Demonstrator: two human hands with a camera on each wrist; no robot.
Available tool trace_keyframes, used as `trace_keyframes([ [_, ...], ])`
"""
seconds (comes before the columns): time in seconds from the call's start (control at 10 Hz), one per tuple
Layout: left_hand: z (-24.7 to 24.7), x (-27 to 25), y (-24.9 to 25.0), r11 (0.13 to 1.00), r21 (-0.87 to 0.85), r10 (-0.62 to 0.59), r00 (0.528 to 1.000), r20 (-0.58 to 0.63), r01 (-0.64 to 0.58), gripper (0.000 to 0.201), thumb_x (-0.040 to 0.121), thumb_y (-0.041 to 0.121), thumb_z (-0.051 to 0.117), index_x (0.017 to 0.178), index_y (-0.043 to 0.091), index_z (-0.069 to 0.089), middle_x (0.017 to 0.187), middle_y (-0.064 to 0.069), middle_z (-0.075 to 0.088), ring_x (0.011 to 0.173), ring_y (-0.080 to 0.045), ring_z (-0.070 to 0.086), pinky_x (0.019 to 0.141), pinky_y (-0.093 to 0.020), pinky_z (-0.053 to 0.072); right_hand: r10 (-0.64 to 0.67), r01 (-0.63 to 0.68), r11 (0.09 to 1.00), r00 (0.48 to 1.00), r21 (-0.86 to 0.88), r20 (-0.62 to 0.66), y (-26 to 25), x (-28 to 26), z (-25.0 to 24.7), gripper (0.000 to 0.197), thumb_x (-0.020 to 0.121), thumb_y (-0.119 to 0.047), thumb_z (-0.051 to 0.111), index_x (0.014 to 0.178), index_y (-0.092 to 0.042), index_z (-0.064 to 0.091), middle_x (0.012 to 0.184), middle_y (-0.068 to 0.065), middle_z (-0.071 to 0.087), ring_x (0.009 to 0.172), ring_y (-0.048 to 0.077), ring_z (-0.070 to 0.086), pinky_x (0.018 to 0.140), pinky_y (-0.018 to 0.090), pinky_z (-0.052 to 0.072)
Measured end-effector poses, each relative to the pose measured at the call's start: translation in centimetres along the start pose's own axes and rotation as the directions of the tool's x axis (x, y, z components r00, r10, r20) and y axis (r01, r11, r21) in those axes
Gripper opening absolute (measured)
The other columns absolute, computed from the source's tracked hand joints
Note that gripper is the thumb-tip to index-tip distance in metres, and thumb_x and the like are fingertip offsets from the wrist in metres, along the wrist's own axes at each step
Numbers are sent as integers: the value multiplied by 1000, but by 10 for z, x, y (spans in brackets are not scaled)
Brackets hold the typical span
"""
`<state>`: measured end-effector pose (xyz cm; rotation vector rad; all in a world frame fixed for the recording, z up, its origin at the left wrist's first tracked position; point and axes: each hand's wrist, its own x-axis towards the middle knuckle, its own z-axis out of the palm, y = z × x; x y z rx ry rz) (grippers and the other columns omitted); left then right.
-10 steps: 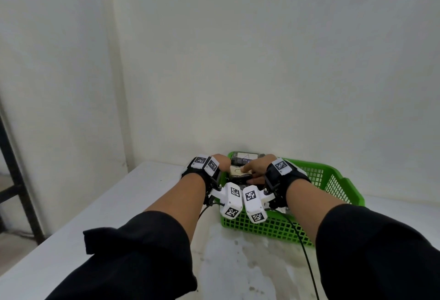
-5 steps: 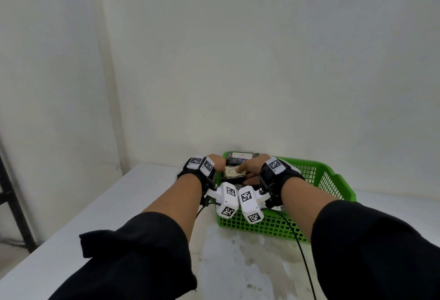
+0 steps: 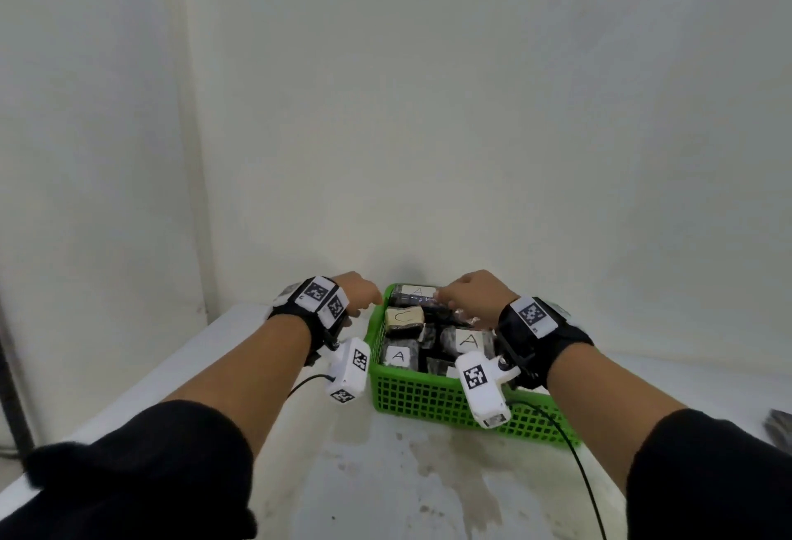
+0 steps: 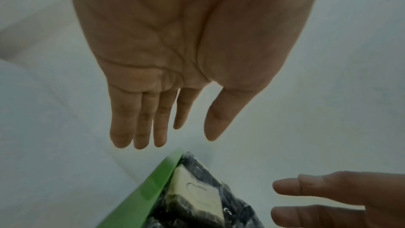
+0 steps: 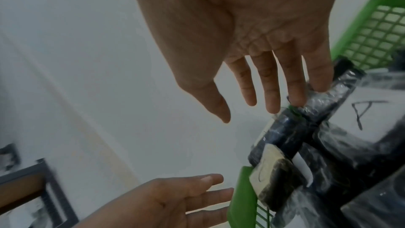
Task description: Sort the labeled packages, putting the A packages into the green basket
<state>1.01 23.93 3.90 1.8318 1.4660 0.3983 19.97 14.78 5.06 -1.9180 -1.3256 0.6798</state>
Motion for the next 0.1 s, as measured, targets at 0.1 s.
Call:
trace_keyframes([
  [0.1,-5,-29,4,995,0,96,995,-22,-96,40,97,19,58,134,4,58,134,-15,59,117,-29,59,100,-40,49,-102,99,993,994,-67,-37,1,-36,-15,35,95,-29,71,119,-3,69,91,2,63,84,19,56,68,30,42],
])
